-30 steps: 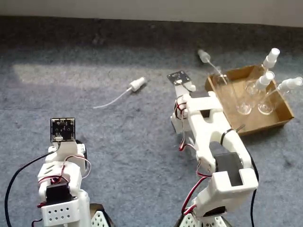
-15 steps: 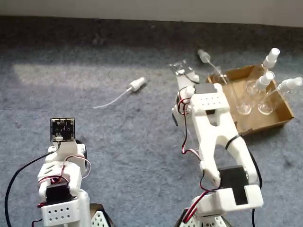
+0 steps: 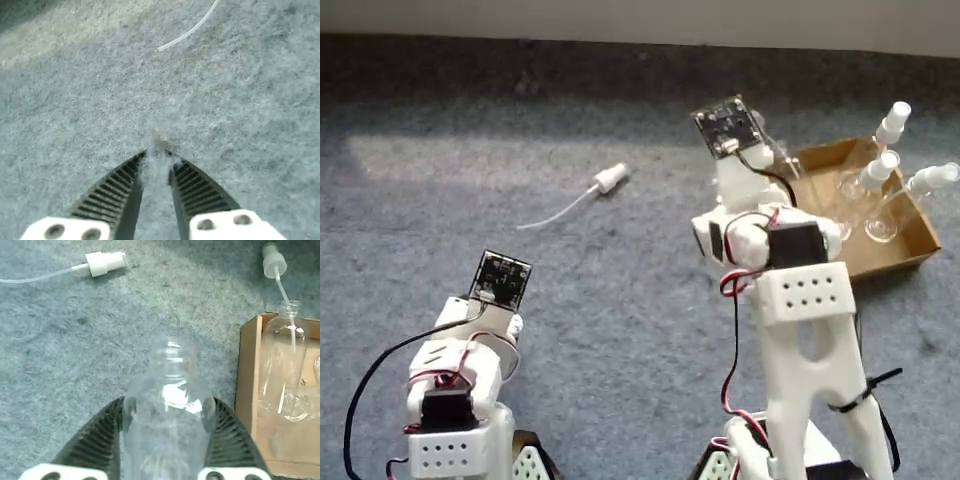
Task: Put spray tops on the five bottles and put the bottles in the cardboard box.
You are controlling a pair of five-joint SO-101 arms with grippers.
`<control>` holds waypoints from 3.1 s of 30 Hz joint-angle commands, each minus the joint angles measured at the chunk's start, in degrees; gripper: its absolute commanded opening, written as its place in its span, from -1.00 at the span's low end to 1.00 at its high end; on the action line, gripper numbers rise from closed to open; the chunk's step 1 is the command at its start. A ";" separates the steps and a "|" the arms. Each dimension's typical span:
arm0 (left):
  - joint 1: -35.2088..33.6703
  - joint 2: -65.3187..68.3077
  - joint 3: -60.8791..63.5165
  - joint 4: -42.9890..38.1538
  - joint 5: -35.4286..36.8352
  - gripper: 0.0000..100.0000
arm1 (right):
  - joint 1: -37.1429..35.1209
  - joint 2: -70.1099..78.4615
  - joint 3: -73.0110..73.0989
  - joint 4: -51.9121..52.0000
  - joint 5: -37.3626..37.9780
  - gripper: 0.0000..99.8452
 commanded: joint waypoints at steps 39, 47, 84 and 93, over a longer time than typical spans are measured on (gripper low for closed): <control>15.34 92.53 -86.29 13.54 -15.74 -0.99 | -5.93 -16.40 54.37 -66.51 -11.34 -0.83; 18.42 114.59 -109.23 19.34 -16.00 -0.98 | -6.64 -16.48 61.49 -78.37 -11.34 -0.83; 24.13 176.13 -180.09 24.09 -24.79 -0.76 | -11.12 -16.48 68.79 -90.24 -10.90 -0.83; 24.13 178.33 -179.74 24.53 -24.88 -0.96 | -11.12 -16.48 68.79 -90.24 -10.90 -0.83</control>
